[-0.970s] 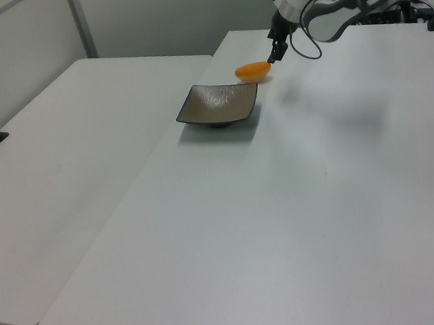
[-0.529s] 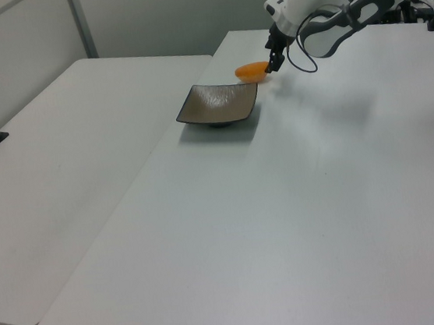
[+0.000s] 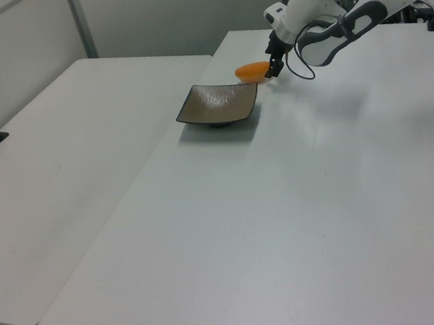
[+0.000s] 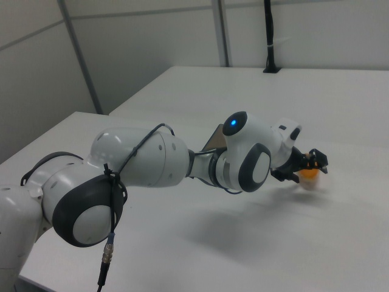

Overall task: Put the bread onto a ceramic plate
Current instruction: 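Close the gripper on the orange bread roll and lift it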

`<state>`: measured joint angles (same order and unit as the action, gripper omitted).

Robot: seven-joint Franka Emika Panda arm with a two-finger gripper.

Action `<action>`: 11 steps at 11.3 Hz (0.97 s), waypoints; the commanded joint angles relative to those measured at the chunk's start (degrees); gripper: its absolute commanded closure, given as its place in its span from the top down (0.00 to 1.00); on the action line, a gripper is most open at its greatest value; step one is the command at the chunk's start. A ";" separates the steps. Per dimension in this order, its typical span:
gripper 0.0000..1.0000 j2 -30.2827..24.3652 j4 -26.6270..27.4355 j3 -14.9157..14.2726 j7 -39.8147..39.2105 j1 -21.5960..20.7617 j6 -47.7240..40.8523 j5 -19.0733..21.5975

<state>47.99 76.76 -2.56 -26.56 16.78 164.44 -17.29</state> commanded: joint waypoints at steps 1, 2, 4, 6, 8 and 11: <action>0.31 1.75 -1.27 -1.13 -0.42 -0.44 2.38 -0.99; 0.29 1.75 -1.18 -1.13 -0.42 -0.44 2.46 -0.99; 0.27 1.75 -1.18 -1.13 -0.42 -0.35 2.47 -0.99; 0.30 1.75 -1.35 -1.13 -0.51 -0.35 2.47 -0.99; 0.32 1.75 -1.27 -1.13 -0.51 -0.35 2.47 -1.08; 0.23 1.84 -1.18 -1.13 -1.12 -0.44 2.47 -1.17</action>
<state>49.07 76.49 -2.97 -26.65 16.78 165.79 -17.30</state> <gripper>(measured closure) 0.692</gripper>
